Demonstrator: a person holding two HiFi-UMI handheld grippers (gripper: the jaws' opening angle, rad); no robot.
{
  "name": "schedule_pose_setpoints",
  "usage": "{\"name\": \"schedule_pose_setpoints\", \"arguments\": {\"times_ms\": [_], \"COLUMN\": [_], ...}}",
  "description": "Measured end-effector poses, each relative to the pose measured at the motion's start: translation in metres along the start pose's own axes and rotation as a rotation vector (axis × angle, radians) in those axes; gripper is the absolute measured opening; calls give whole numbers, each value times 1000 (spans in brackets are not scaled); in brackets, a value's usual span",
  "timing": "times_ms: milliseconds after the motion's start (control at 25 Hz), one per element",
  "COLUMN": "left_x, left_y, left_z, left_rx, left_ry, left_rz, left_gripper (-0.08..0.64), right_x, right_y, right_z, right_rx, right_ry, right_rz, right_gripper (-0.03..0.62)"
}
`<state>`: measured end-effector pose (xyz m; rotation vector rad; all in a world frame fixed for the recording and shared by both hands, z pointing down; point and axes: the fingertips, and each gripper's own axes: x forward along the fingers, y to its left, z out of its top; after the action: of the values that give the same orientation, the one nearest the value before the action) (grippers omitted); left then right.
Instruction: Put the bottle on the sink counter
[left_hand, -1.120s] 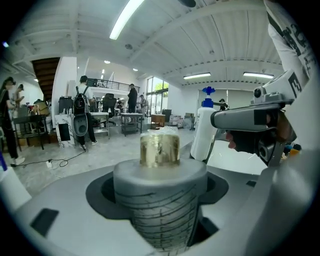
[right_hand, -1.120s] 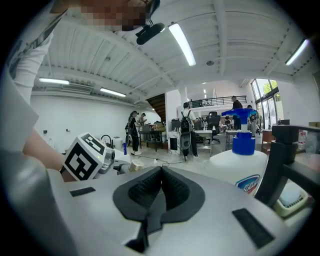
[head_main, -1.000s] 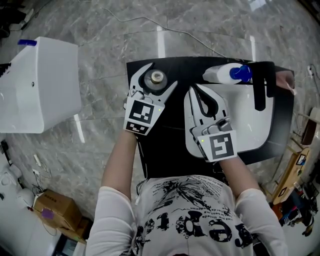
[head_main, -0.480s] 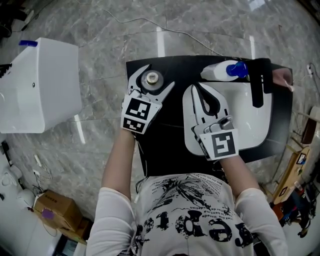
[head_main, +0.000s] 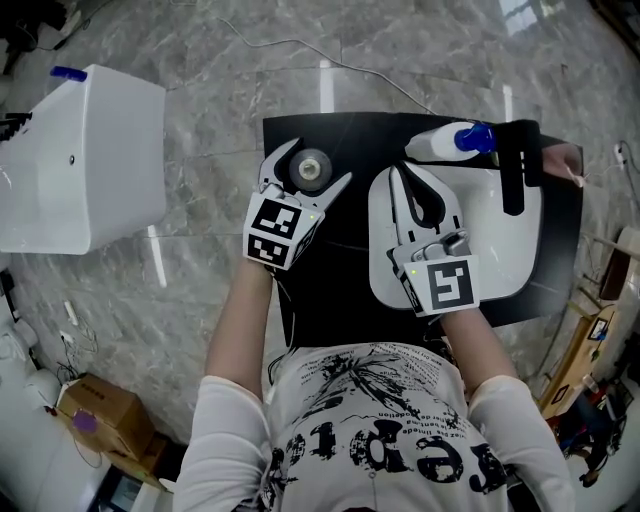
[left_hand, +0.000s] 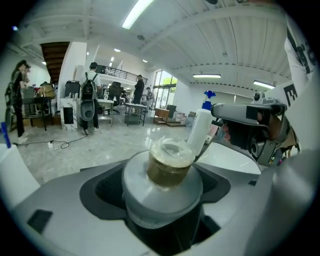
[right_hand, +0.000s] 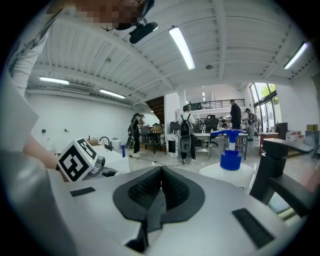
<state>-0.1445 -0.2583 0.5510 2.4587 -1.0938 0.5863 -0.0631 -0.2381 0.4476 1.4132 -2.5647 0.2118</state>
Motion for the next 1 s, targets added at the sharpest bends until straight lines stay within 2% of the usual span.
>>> {"name": "schedule_pose_setpoints", "arguments": {"times_ms": [320,560,600,680,720,880,1000], "left_x": [-50,-108,-120,-145,-156,-196,-220], "left_y": [-15,-44,-51,-63,-68,-93,-114], "left_z": [29,82,92,108,114,132,143], "left_rx": [21,58,58,54,53,61,84], "left_ry": [-66,-212,-240,-290,-311,-369,-400], "left_rz": [68,142,148,163,170,187,189], "left_gripper": [377,374,355,183,136,35,17], "right_x": [-23,-55,-61,-74,-81,-115,-139], "right_y": [8,18,21,27,29,34,38], "right_z": [25,58,64,76,82,105,123], "right_rx": [-27,-53,-64,-83,-88,-88,-92], "right_ry": [-20,-52,-58,-70,-77,-113,-135], "right_rz": [5,6,11,22,26,35,46], "right_gripper": [15,15,15,15,15,15,15]}}
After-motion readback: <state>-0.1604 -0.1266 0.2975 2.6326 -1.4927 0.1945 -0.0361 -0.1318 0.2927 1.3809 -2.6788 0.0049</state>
